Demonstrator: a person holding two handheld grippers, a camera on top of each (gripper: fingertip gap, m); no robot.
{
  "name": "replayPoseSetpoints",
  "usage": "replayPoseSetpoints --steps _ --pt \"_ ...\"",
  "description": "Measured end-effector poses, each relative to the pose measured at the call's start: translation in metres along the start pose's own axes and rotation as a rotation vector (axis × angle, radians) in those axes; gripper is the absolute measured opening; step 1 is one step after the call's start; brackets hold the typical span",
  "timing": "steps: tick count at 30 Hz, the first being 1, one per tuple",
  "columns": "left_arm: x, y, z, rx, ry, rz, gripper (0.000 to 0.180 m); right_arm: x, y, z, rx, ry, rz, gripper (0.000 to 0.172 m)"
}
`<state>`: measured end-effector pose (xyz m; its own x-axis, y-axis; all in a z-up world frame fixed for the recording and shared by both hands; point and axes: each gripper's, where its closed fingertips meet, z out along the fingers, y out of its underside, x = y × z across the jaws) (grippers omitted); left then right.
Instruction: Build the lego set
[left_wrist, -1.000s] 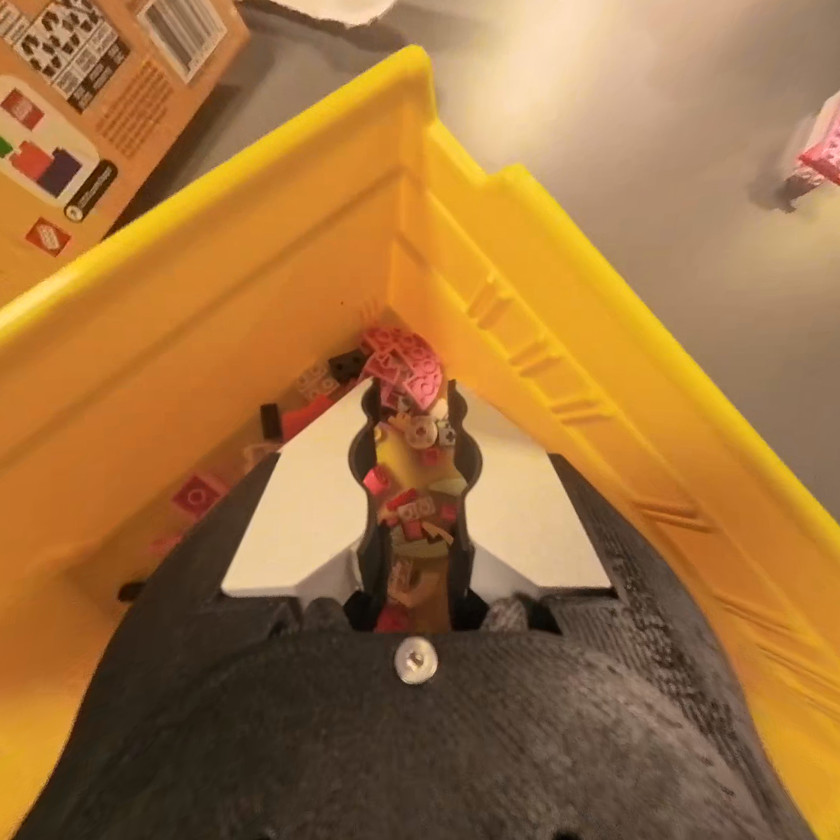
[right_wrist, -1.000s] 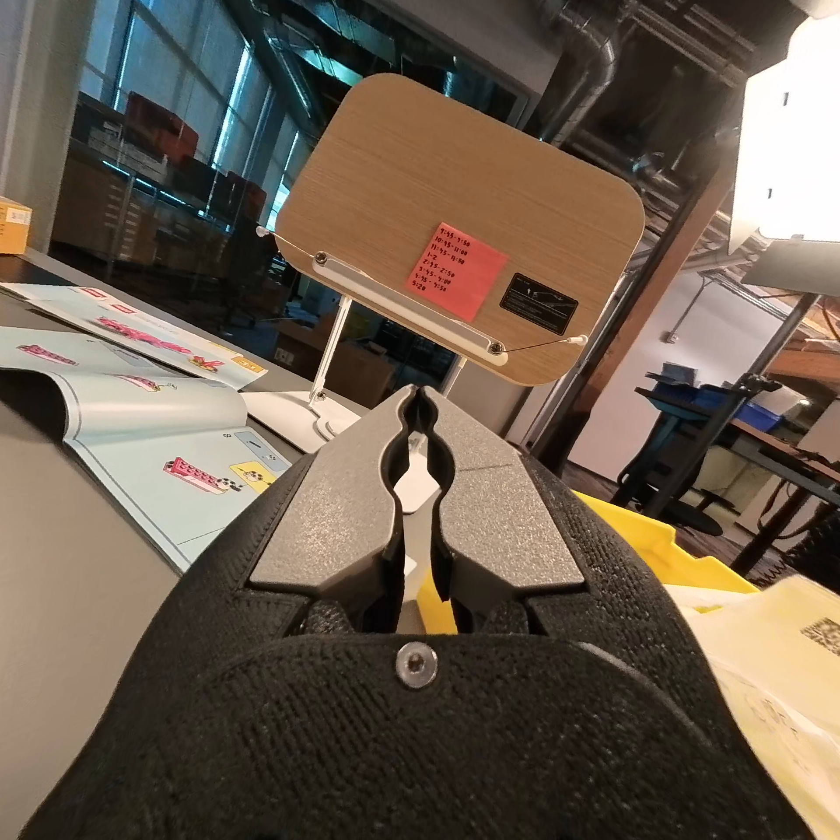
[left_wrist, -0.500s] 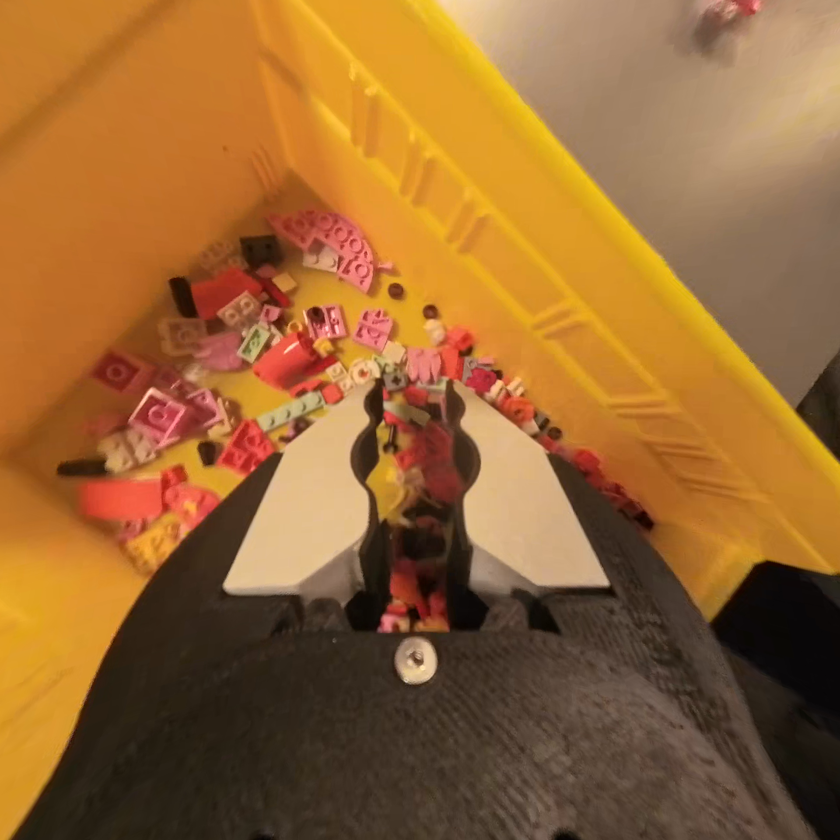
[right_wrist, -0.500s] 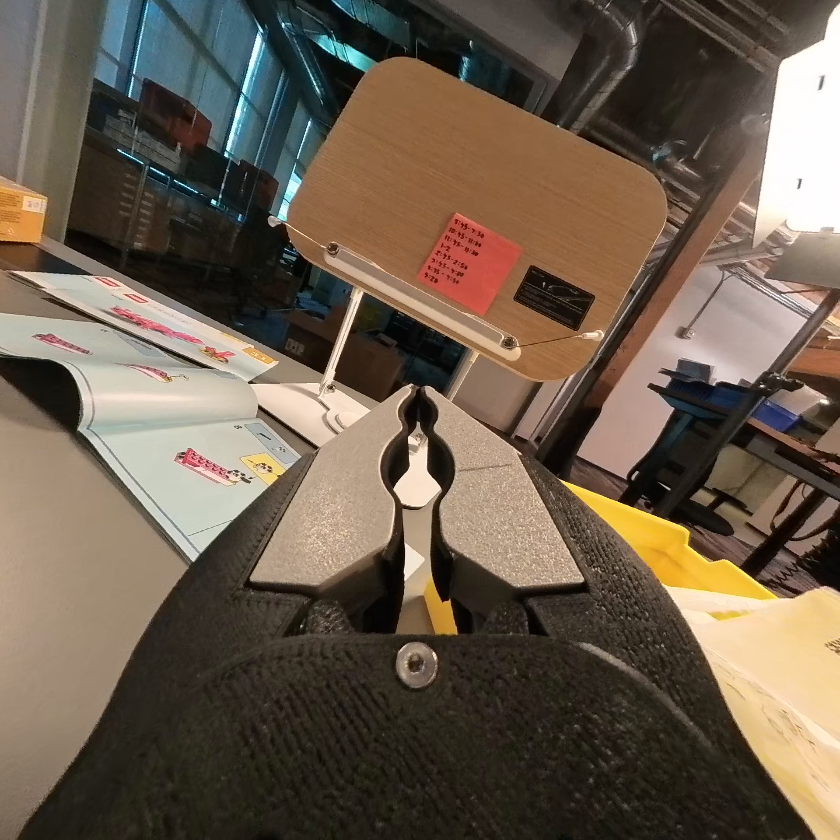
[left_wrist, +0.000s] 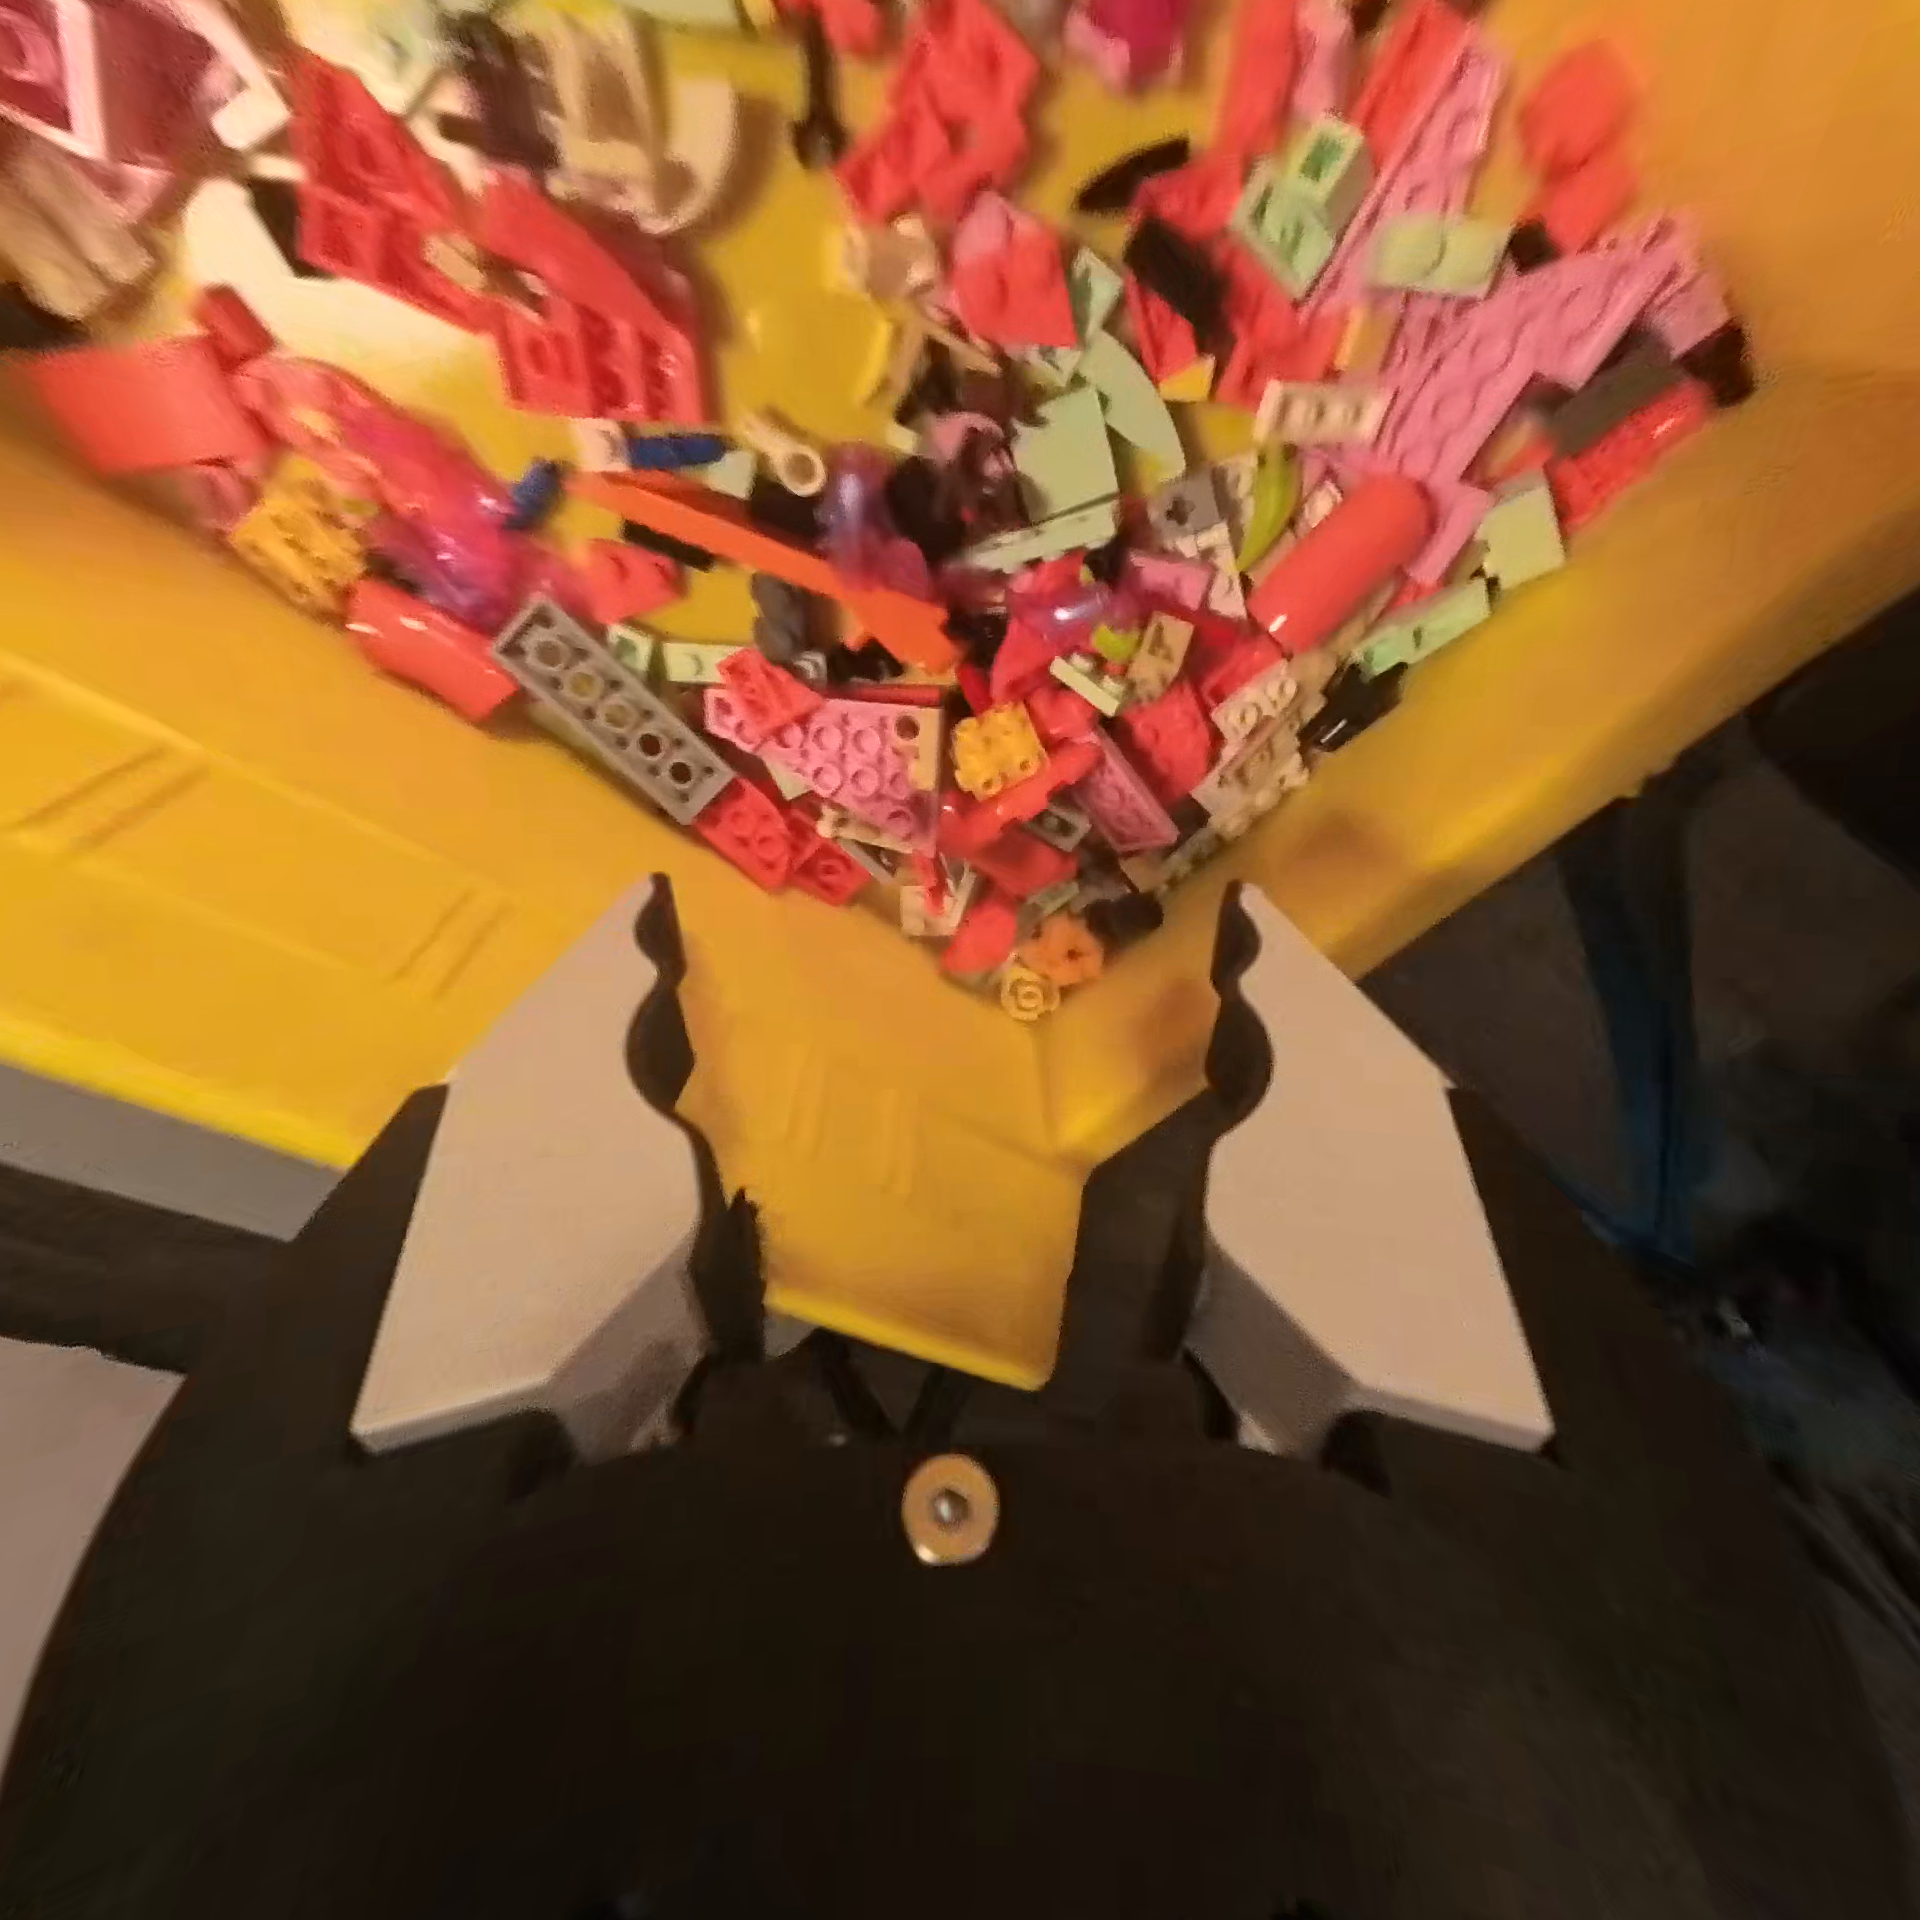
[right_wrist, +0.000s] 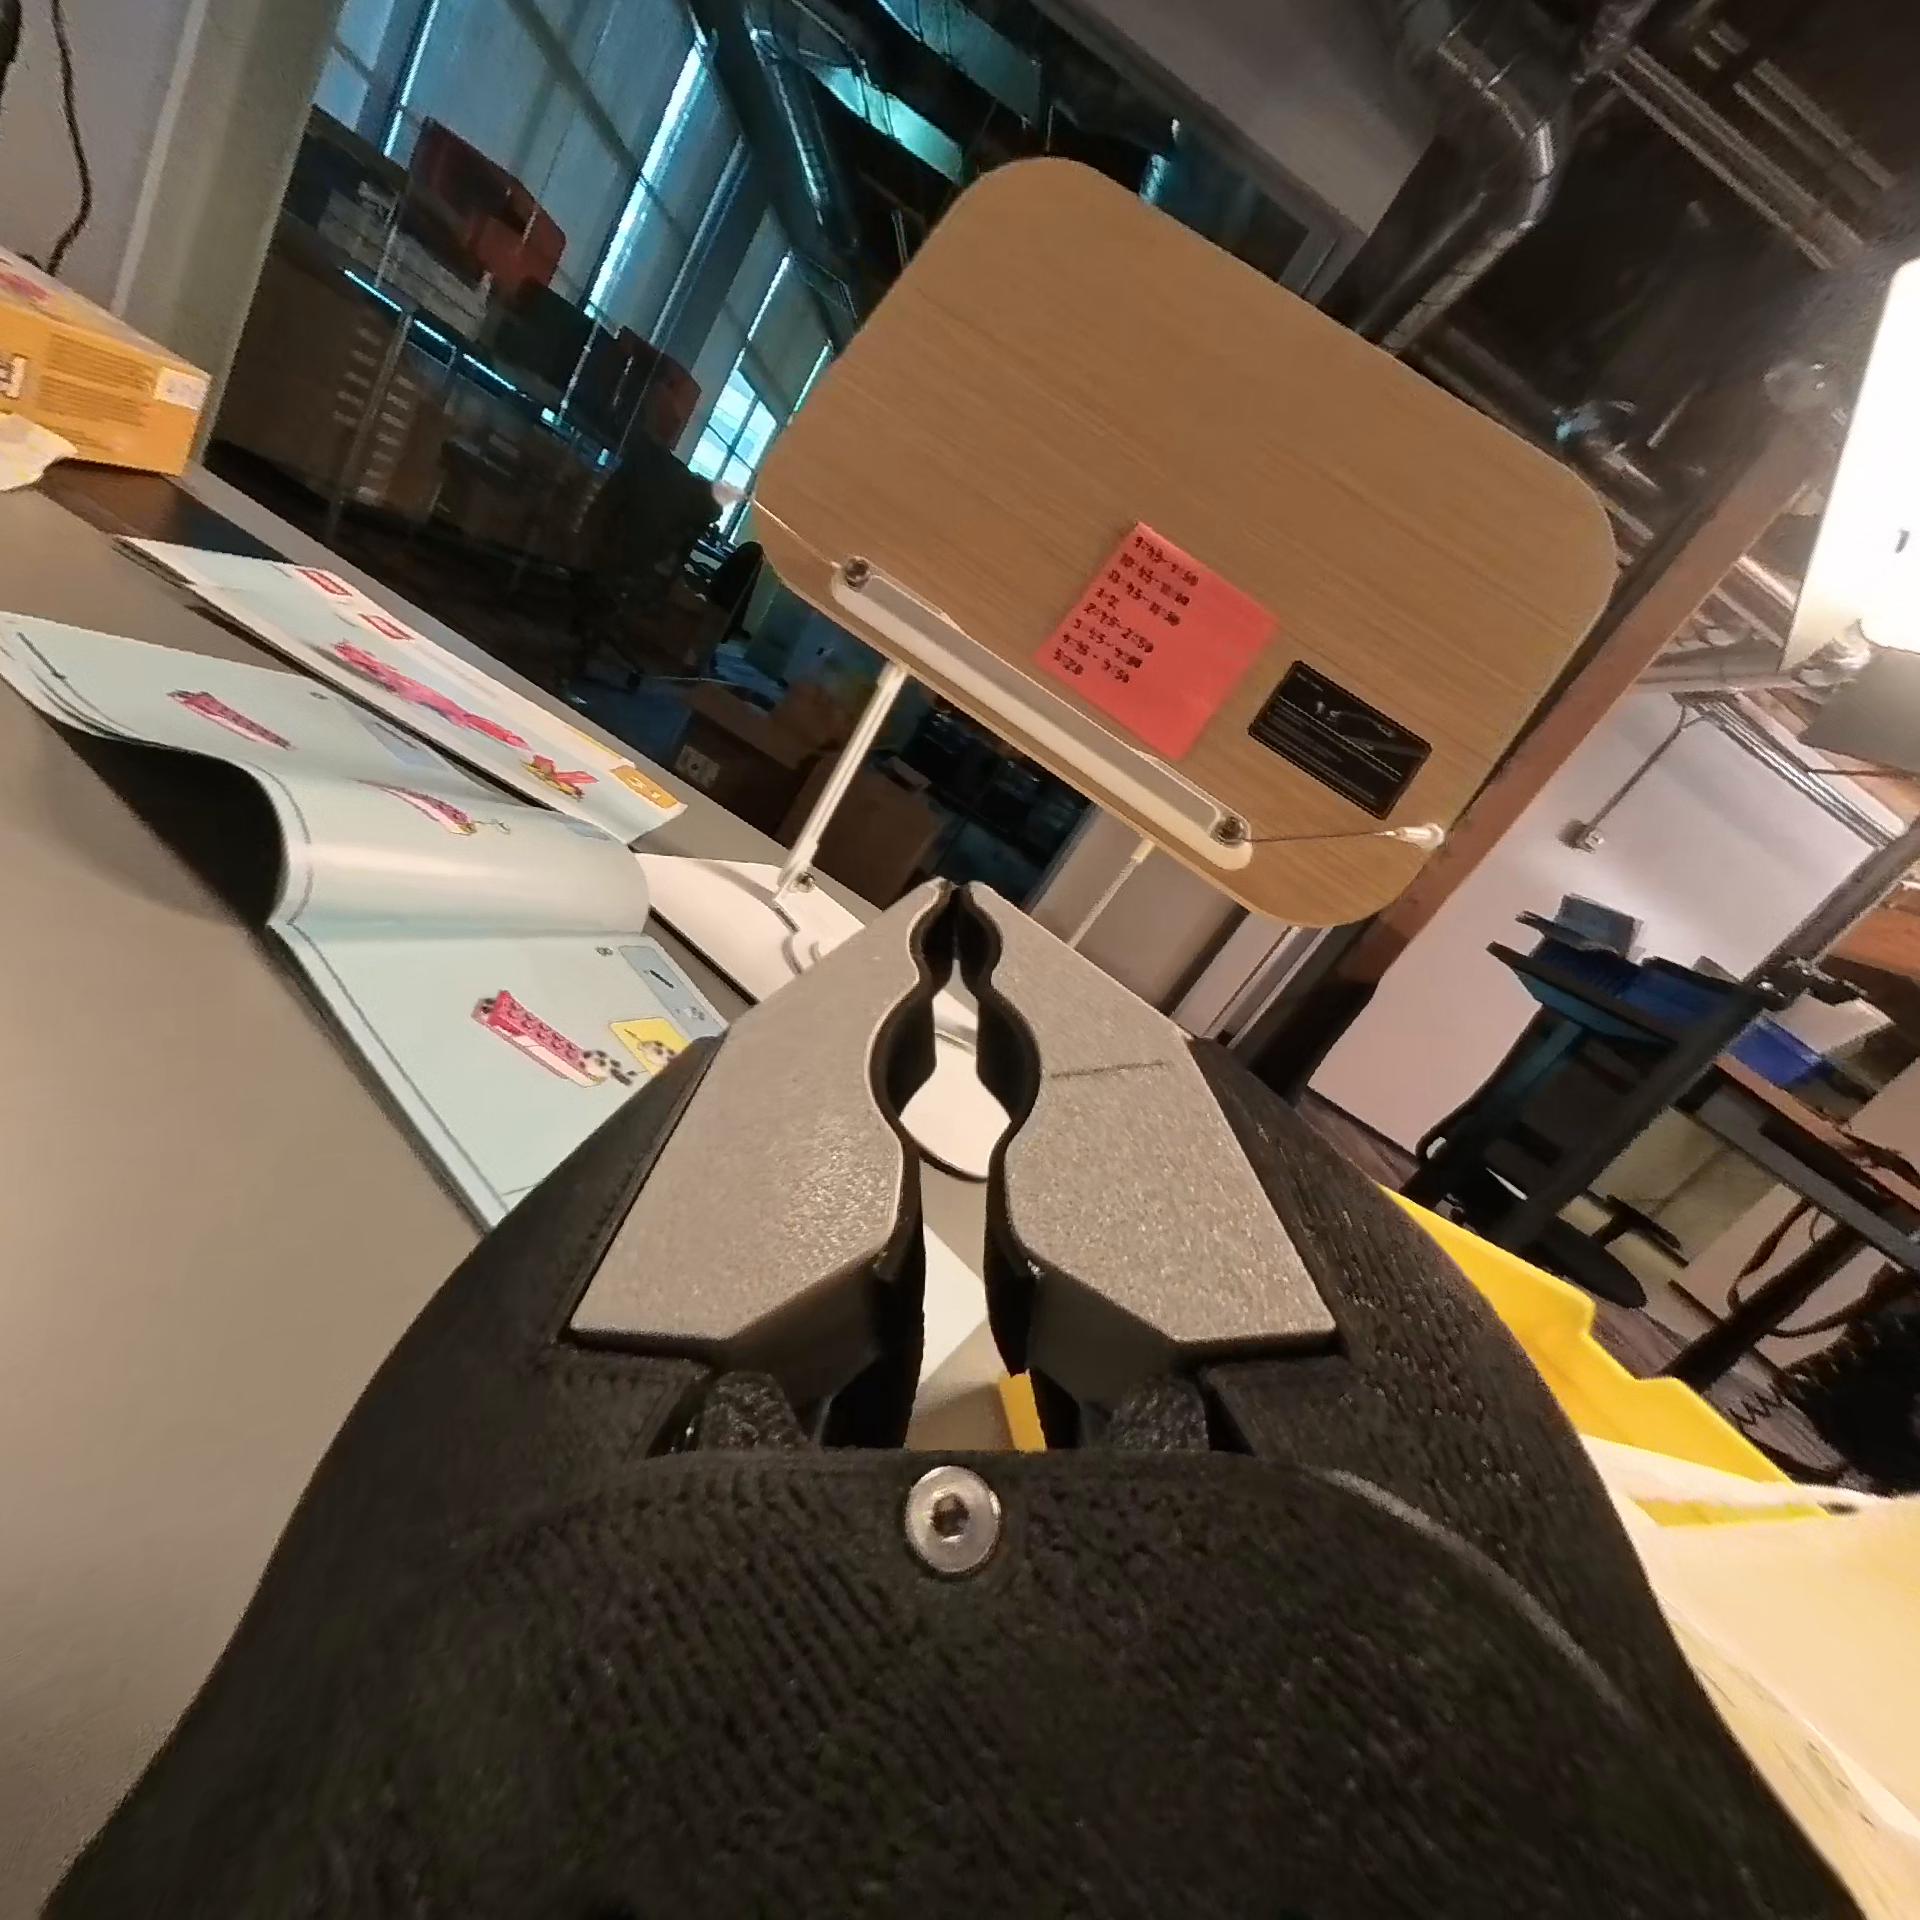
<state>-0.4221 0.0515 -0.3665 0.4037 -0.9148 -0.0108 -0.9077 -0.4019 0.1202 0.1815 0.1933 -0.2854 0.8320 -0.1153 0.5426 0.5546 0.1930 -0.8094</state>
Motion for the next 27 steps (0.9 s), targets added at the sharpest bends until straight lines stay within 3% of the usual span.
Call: replayPoseSetpoints --steps 4,11,15,21,24,27 --pt "0.003 -0.014 0.015 0.020 0.058 0.014 0.095 -0.009 -0.003 0.000 0.006 -0.028 -0.024 0.000" --pt "-0.009 -0.018 0.033 -0.040 0.054 0.034 0.069 -0.020 -0.006 0.001 0.011 -0.064 -0.071 0.000" --pt "-0.009 -0.027 0.033 0.012 0.064 0.061 0.044 -0.022 -0.006 0.001 0.010 -0.071 -0.076 0.000" --pt "-0.012 -0.052 0.029 0.139 0.041 0.078 0.020 -0.023 -0.005 0.002 0.005 -0.081 -0.076 0.000" --pt "-0.019 -0.071 0.022 0.265 0.007 0.027 0.021 -0.024 -0.005 0.002 0.006 -0.080 -0.078 0.000" --pt "-0.009 -0.072 0.011 0.341 0.085 -0.019 0.046 -0.021 -0.005 0.002 0.010 -0.069 -0.073 0.000"
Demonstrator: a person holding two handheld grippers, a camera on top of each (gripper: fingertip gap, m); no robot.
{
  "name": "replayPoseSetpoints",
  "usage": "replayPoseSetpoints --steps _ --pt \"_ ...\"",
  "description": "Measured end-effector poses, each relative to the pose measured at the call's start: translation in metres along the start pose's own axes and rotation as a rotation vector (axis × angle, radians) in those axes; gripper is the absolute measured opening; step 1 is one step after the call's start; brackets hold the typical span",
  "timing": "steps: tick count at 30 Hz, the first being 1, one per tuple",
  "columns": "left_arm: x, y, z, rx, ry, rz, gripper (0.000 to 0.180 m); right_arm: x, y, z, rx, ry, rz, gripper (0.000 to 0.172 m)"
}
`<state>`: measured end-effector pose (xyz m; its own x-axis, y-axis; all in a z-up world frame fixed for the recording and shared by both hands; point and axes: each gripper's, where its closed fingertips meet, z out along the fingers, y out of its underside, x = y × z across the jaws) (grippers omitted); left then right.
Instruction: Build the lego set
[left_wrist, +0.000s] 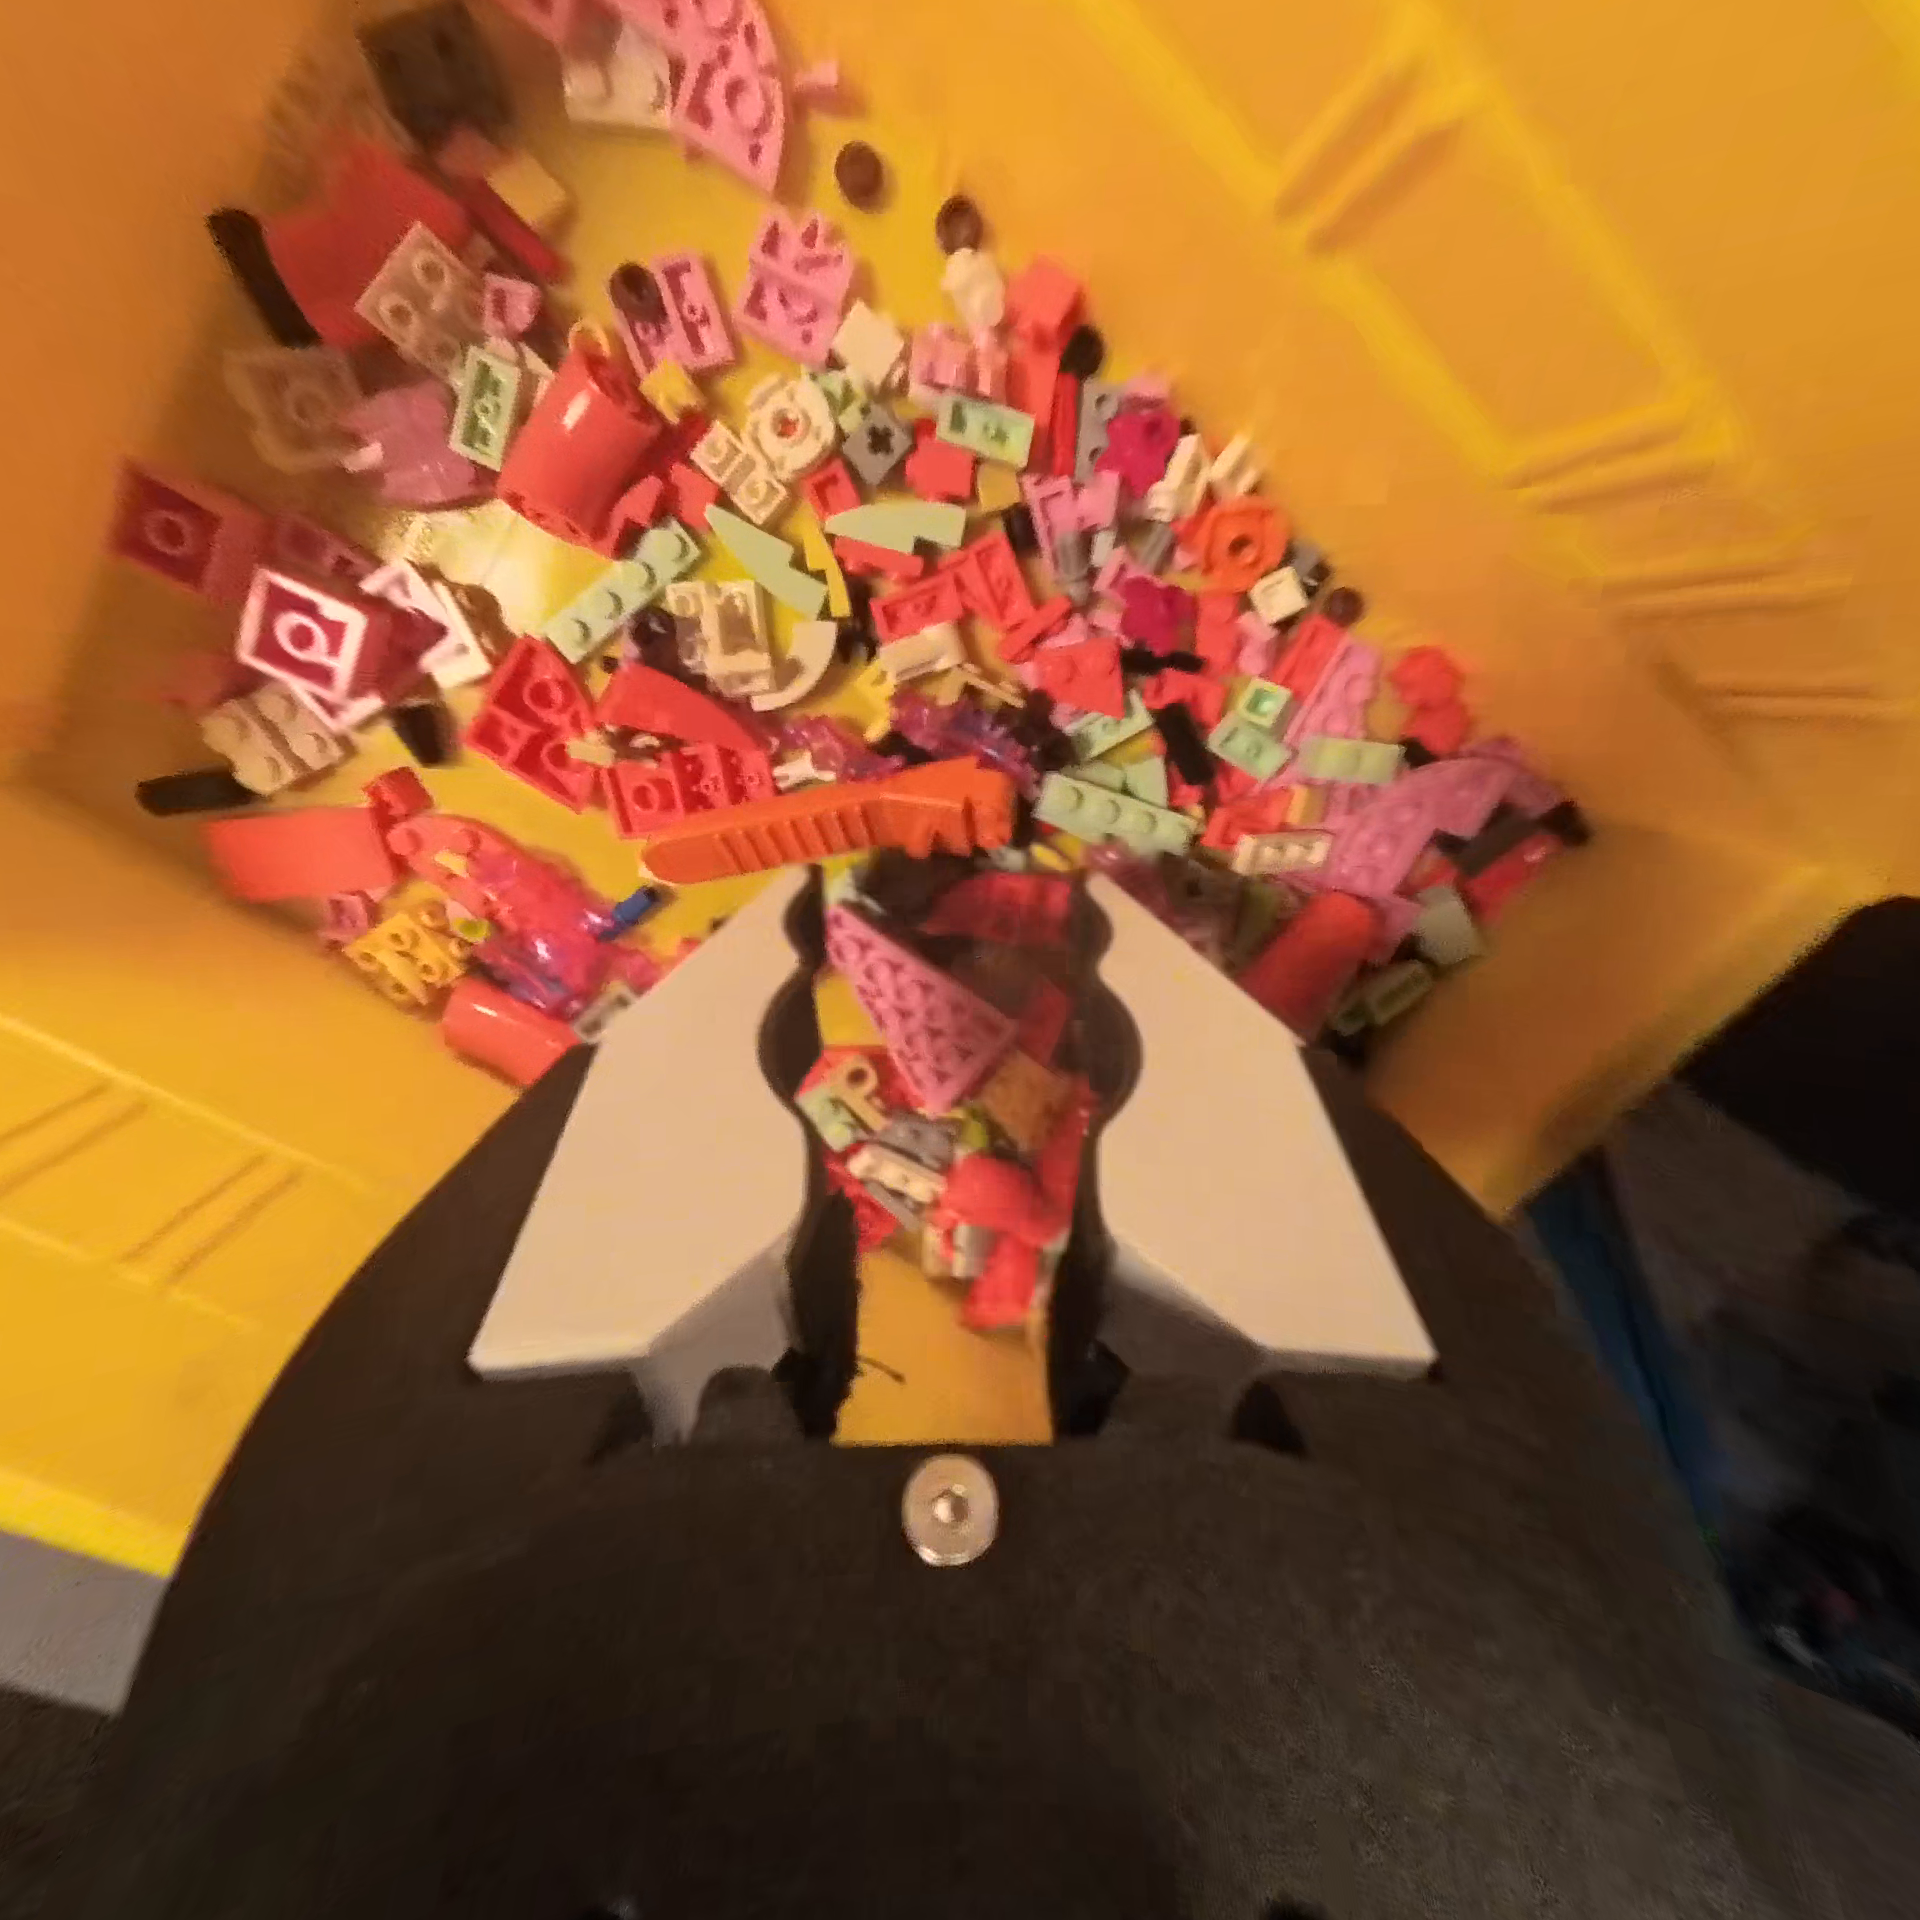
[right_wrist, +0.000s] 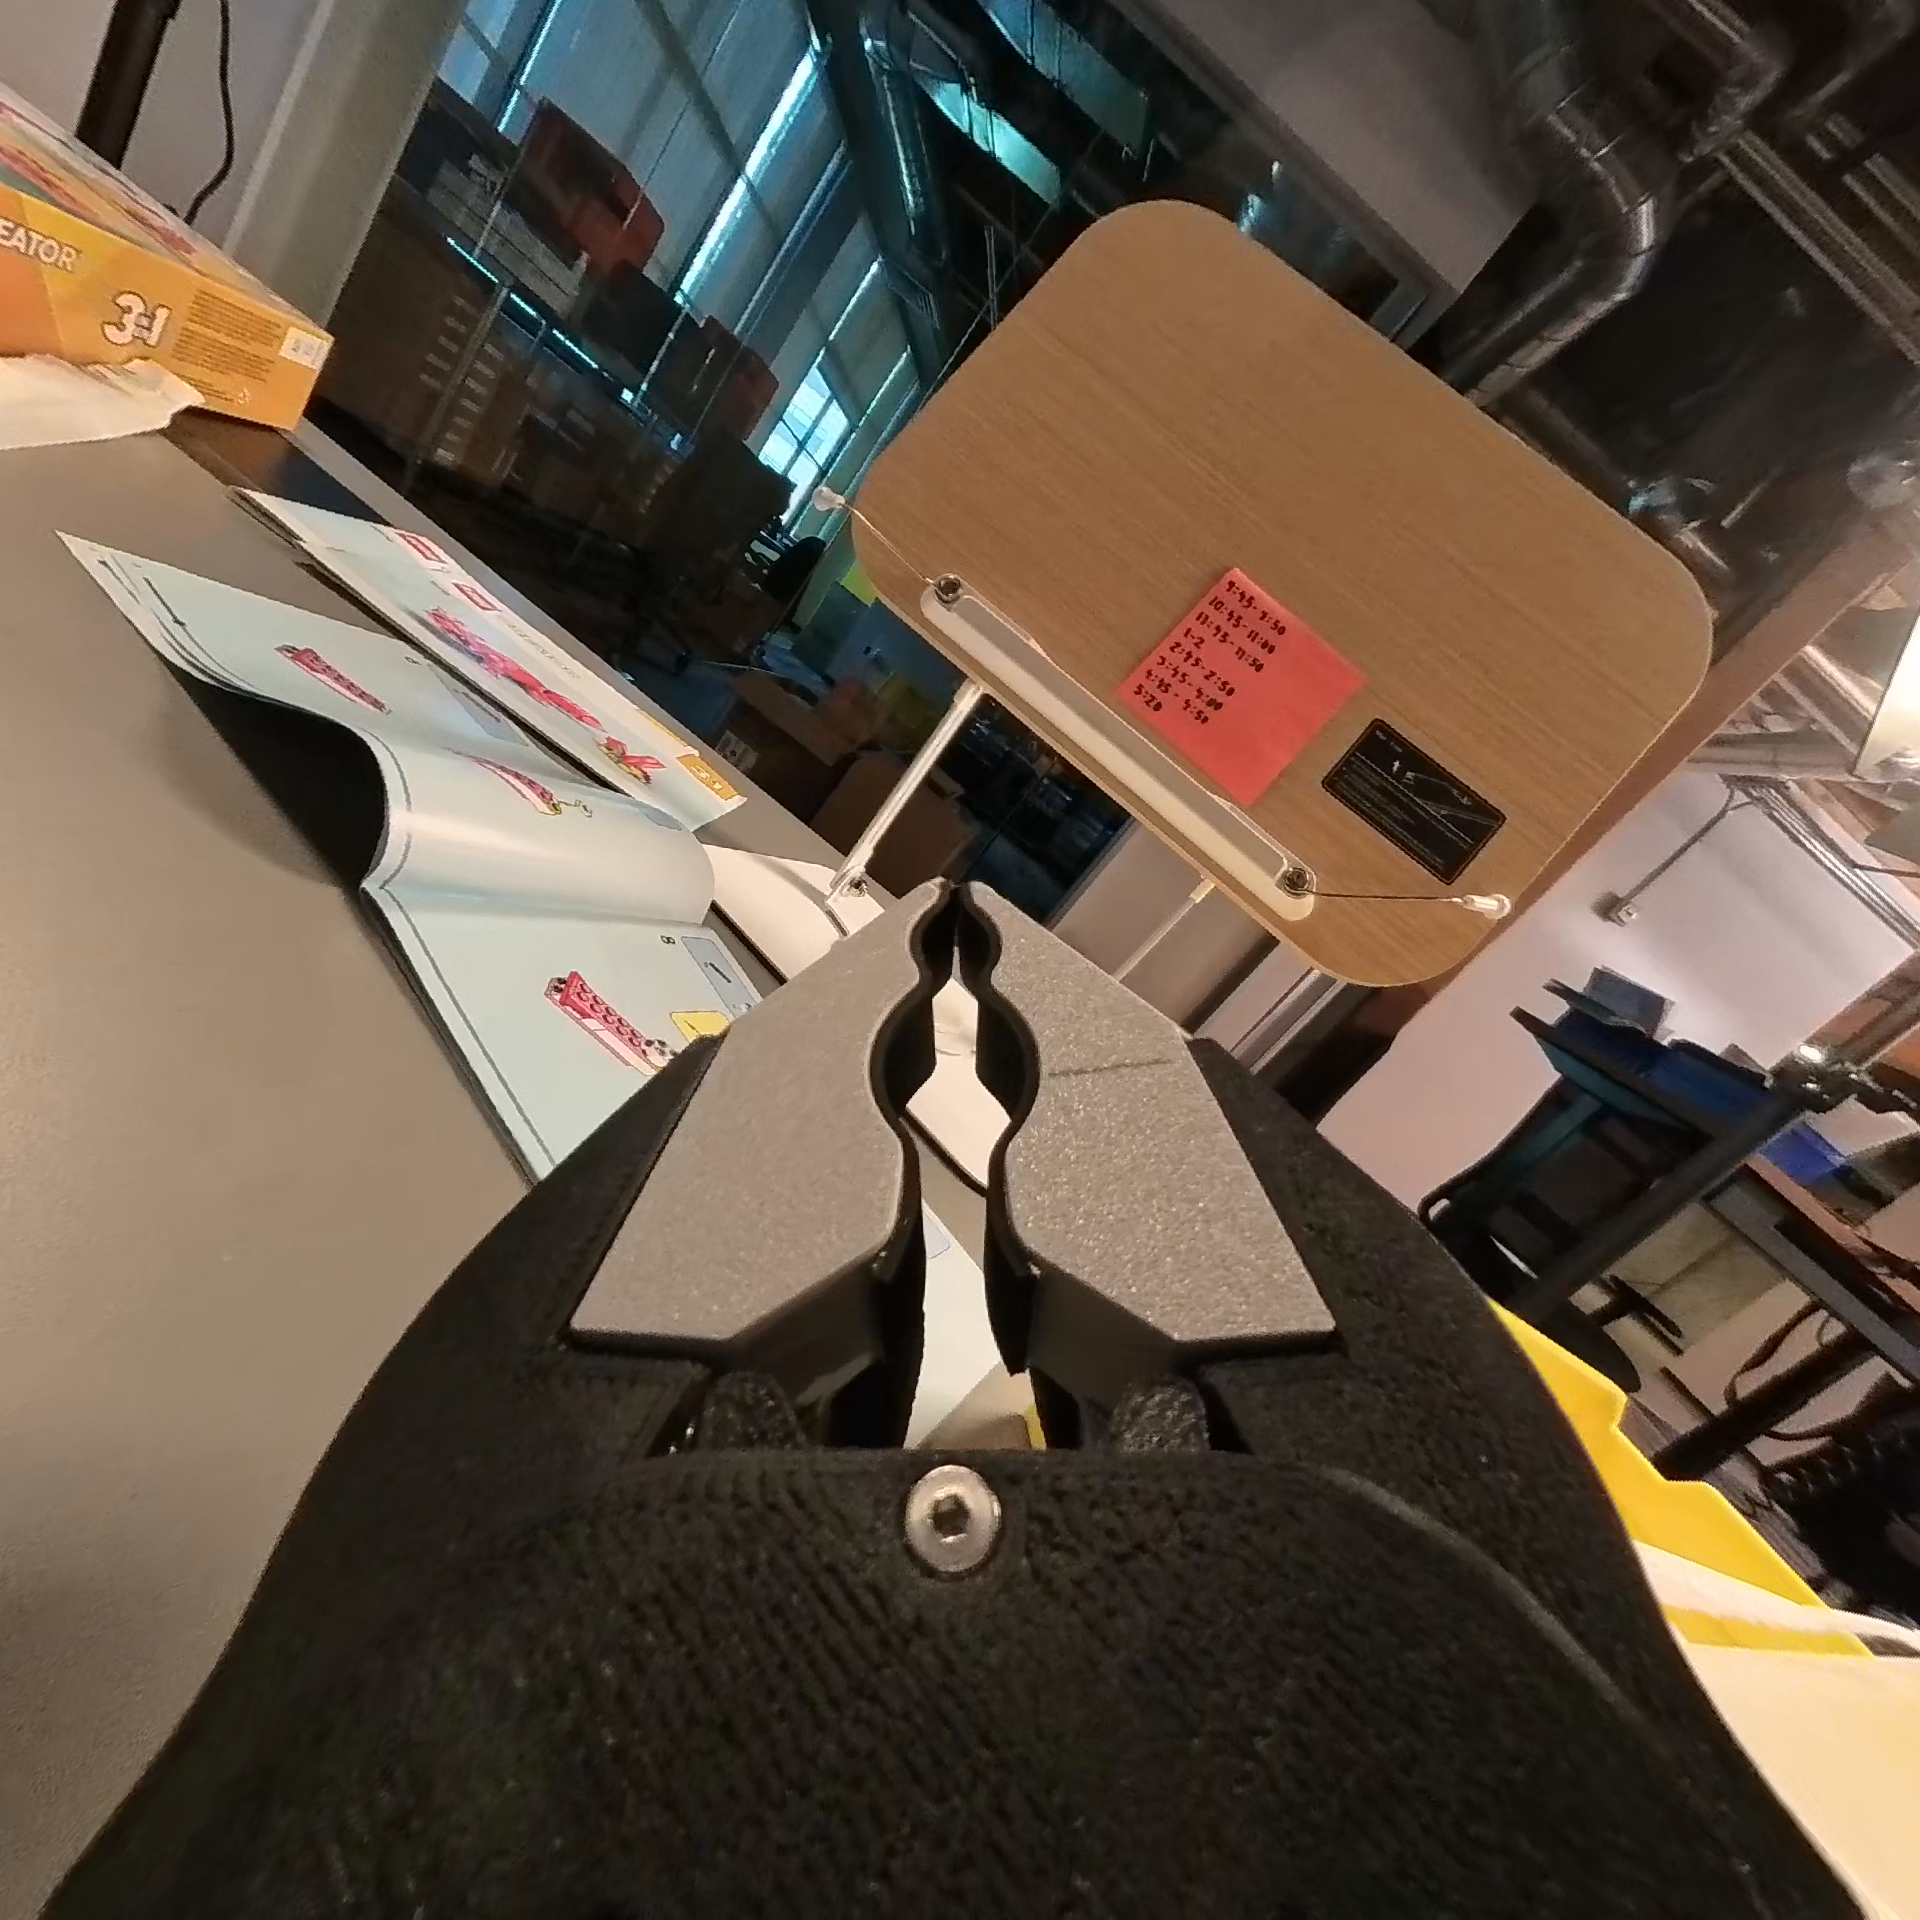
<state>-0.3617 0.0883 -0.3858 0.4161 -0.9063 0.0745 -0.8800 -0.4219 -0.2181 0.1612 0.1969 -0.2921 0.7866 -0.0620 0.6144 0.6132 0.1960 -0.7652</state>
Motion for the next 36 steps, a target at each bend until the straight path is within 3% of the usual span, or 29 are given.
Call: replayPoseSetpoints --steps 2,4,6,9,14,23,25,26,29,33,36 --pt "0.012 0.014 -0.005 -0.053 0.076 -0.056 0.079 0.002 0.001 0.000 -0.002 0.004 0.016 0.000" --pt "0.020 0.041 -0.006 -0.202 0.103 -0.088 0.108 0.003 0.001 0.000 0.002 0.008 0.030 0.000" --pt "0.016 0.060 -0.004 -0.316 0.035 -0.052 0.109 0.004 0.001 0.000 0.002 0.008 0.035 0.000" --pt "0.019 0.069 0.005 -0.398 -0.021 0.005 0.126 0.004 0.003 0.001 -0.004 0.009 0.037 0.000" --pt "0.006 0.066 0.011 -0.452 -0.147 0.119 0.140 0.008 0.004 0.000 -0.005 0.019 0.067 0.000" --pt "-0.020 -0.005 0.011 -0.133 -0.302 0.187 0.133 0.007 0.004 0.001 -0.006 0.012 0.064 0.000" --pt "-0.028 -0.028 0.006 -0.006 -0.364 0.189 0.115 0.007 0.004 0.000 -0.006 0.011 0.067 0.000" --pt "-0.022 -0.043 0.003 0.088 -0.347 0.187 0.104 0.007 0.004 0.001 -0.006 0.011 0.067 0.000" --pt "-0.001 -0.071 -0.013 0.280 -0.257 0.120 0.101 0.006 0.005 0.001 -0.008 0.012 0.064 0.000" --pt "-0.011 -0.042 -0.017 0.166 -0.319 0.093 0.095 0.005 0.004 0.000 -0.006 0.006 0.056 0.000" --pt "0.009 -0.018 -0.004 0.090 -0.171 0.073 0.096 0.003 0.003 0.000 -0.005 -0.001 0.051 0.000"
